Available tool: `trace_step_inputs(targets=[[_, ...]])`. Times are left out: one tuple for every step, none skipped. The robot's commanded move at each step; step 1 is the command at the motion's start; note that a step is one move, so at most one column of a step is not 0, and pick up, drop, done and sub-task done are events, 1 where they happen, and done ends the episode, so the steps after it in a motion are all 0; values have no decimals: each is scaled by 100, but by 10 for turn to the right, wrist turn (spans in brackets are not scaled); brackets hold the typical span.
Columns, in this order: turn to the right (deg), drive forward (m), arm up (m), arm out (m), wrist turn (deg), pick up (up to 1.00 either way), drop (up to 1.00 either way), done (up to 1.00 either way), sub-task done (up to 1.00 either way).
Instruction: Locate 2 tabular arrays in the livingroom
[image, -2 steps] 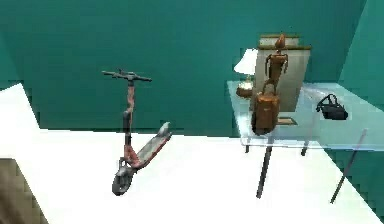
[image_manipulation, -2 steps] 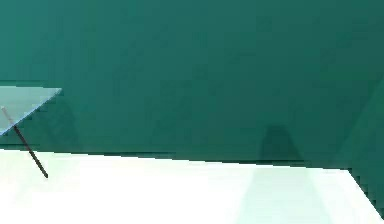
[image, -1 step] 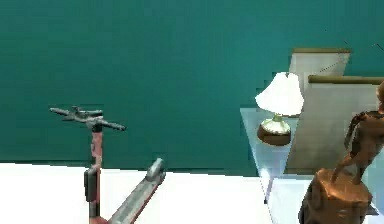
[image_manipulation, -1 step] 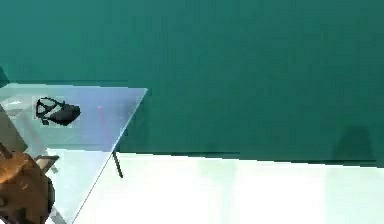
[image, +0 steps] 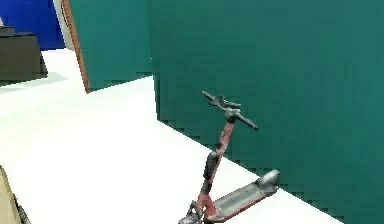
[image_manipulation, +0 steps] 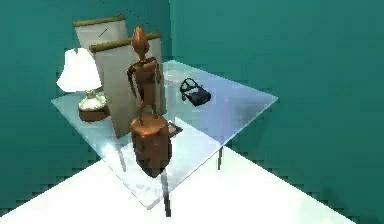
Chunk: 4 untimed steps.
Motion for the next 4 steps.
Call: trace_step_inputs(targets=[[0,40,0,0,0,0,0,0,0],[450,0,0,0,0,0,0,0,0],[450,0,0,0,0,0,0,0,0],[90,0,0,0,0,0,0,0,0]])
